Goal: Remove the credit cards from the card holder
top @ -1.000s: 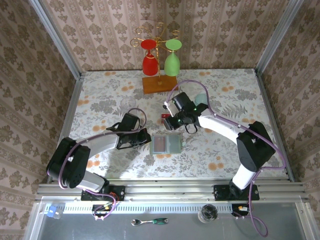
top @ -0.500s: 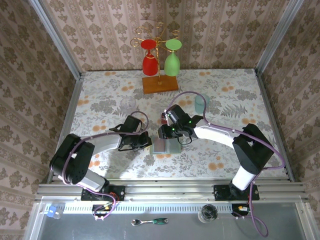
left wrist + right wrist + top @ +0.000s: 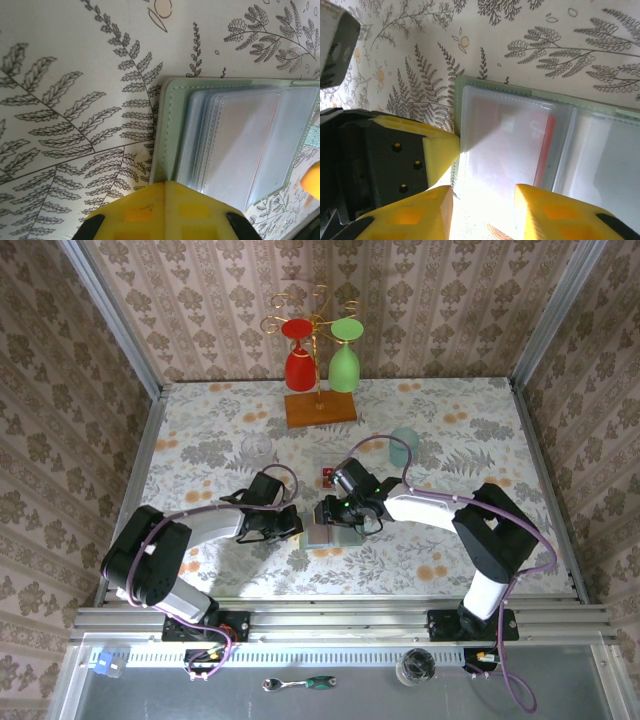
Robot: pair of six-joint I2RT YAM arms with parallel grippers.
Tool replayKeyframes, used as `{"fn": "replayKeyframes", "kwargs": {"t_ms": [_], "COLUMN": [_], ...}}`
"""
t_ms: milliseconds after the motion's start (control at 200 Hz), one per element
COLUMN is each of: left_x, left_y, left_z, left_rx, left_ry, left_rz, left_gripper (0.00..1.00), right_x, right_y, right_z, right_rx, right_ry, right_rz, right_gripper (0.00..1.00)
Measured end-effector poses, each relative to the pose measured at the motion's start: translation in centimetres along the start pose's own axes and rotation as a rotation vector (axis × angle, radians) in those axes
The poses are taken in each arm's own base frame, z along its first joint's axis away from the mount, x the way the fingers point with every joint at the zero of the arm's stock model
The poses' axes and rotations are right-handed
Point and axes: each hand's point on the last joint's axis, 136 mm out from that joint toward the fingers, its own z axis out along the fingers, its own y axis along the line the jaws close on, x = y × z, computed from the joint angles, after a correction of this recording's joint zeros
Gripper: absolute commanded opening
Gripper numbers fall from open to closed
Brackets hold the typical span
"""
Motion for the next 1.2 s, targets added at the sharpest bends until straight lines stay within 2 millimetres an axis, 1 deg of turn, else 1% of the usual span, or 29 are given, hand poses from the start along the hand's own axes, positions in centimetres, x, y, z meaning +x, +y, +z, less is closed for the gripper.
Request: {"fn": "replayKeyframes", "kwargs": {"t_ms": [130,260,425,530,605,685,795,935,1200], "left_x": [0.0,0.0,0.0,0.0,0.0,0.0,0.0,0.0,0.0], "left_y": [0.0,0.0,0.0,0.0,0.0,0.0,0.0,0.0,0.0], "left_z": [0.0,0.0,0.0,0.0,0.0,0.0,0.0,0.0,0.0], "left_rx": [0.000,0.000,0.000,0.000,0.000,0.000,0.000,0.000,-0.001], "left_ry": [0.000,0.000,0.000,-0.001,-0.001,0.000,-0.001,0.000,0.000], "left_rz": [0.000,0.004,0.004,0.004,0.004,0.006,0.007,0.008,0.010], "left_gripper": [0.00,0.00,0.00,0.00,0.00,0.00,0.00,0.00,0.00], "right_x": [0.0,0.1,0.5,0.7,0.8,0.9,1.1,1.3,1.2], "right_y": [0.4,0.4,0.2,0.2,0.2,0.1,-0.2,-0.9,-1.2], "right_z": [0.4,1.0,2.0,2.4,2.4,2.5,2.4,2.4,2.3], "right_rx": [-0.026,-0.038,-0.041,-0.045,-0.046,-0.044,-0.025,0.007,0.028], "right_ry": [0.000,0.010,0.031,0.042,0.045,0.047,0.056,0.059,0.048], "right_rz": [0.022,0.038,0.057,0.065,0.064,0.066,0.075,0.080,0.079], "right_gripper": [0.44,0.43,0.35,0.34,0.35,0.37,0.39,0.39,0.39]}}
